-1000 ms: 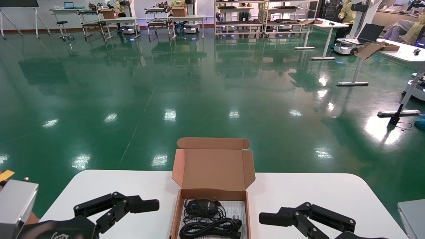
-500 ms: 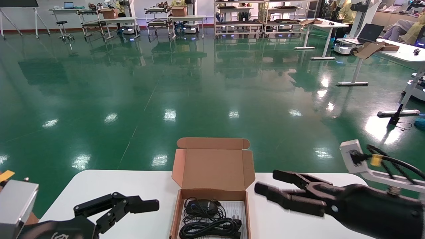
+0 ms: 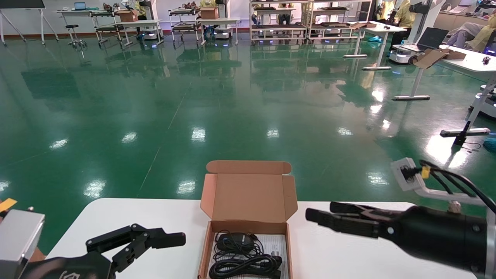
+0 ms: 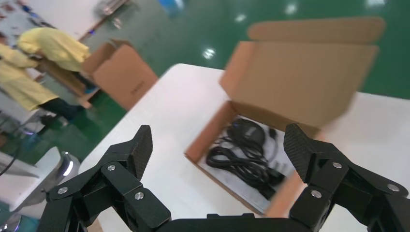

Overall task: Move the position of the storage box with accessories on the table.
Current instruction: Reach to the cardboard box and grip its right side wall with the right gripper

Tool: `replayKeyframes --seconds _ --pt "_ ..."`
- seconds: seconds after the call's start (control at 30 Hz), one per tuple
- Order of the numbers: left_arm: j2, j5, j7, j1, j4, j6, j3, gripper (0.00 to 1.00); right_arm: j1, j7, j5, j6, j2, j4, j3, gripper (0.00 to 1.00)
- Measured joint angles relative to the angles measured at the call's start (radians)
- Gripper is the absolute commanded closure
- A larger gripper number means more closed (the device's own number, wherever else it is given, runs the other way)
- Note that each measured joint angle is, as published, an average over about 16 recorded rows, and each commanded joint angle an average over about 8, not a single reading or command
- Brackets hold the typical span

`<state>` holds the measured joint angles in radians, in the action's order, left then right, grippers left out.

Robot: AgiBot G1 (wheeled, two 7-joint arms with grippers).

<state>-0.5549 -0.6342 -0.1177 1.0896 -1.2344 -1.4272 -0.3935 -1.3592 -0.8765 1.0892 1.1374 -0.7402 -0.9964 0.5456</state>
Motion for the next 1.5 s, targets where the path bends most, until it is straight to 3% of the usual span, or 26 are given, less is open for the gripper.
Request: replayKeyframes --seconds 0.23,0.43,0.67,0.9,1.2,1.5 --pt "0.000 0.000 0.000 0.000 0.000 0.000 0.000 0.00 -0.139 -0.126 0.131 0.037 -0.074 0.101 0.090 0.00" --pt "0.000 0.000 0.000 0.000 0.000 0.000 0.000 0.00 -0.215 -0.159 0.217 0.058 -0.156 0.188 0.151 0.00" --pt "0.000 0.000 0.000 0.000 0.000 0.000 0.000 0.00 -0.257 -0.127 0.264 0.072 -0.239 0.291 0.187 0.00" --pt "0.000 0.000 0.000 0.000 0.000 0.000 0.000 0.00 -0.275 -0.073 0.212 0.082 -0.296 0.401 0.158 0.00" --pt "0.000 0.000 0.000 0.000 0.000 0.000 0.000 0.00 -0.299 0.005 0.134 0.143 -0.312 0.513 0.114 0.00" --pt "0.000 0.000 0.000 0.000 0.000 0.000 0.000 0.00 -0.324 0.046 0.191 0.177 -0.311 0.572 0.151 0.00"
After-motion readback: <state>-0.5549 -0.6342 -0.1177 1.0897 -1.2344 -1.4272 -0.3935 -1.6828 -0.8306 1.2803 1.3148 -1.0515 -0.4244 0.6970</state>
